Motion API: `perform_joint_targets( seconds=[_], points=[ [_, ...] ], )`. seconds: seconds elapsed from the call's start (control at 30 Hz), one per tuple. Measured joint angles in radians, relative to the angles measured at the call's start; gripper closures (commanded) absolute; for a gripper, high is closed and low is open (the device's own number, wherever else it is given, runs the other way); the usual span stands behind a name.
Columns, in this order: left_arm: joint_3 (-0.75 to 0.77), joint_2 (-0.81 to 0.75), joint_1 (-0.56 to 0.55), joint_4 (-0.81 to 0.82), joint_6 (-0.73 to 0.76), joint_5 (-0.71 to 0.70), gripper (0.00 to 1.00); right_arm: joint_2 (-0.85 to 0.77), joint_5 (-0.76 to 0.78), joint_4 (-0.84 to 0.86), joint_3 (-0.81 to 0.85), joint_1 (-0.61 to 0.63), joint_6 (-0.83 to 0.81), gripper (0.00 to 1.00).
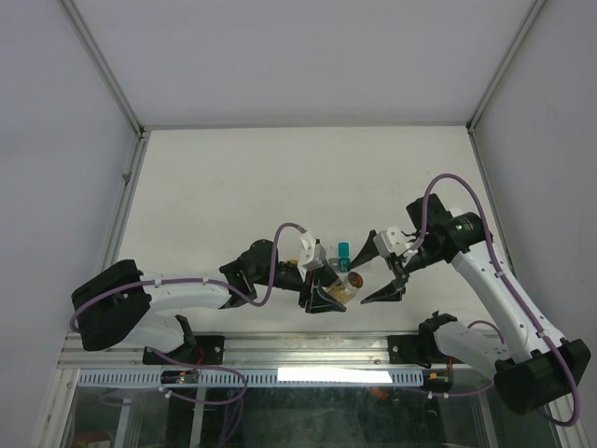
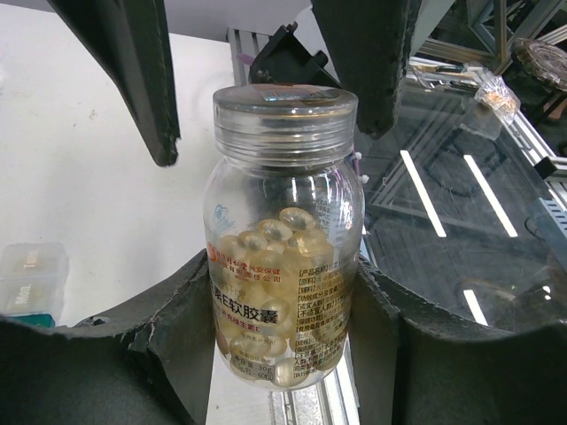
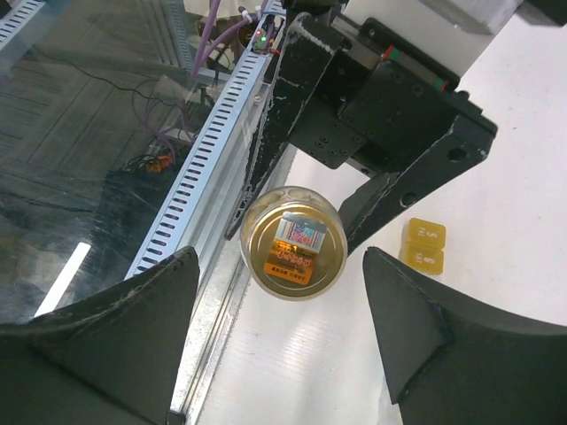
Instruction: Sort the pills into containers
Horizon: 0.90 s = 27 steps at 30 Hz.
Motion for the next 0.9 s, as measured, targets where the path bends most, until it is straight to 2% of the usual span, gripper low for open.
perform_joint_targets(
  seconds=[0.13,0.3,0.7,0.9],
  points=[
    [0.011,0.003,0.000,-0.001,-0.002,0.005,1.00,-0.001,0.001,0.034,-0.015,0.010,0.043,0.33],
    [0.013,0.003,0.000,-0.001,-0.003,0.004,1.00,-0.002,0.001,0.059,-0.017,0.018,0.089,0.38],
    [0.014,0.003,0.000,-0.018,-0.002,-0.002,1.00,-0.019,0.002,0.151,-0.033,0.022,0.226,0.41],
    [0.014,0.003,0.000,-0.024,-0.002,-0.003,1.00,-0.027,0.003,0.184,-0.035,0.022,0.280,0.51]
  ],
)
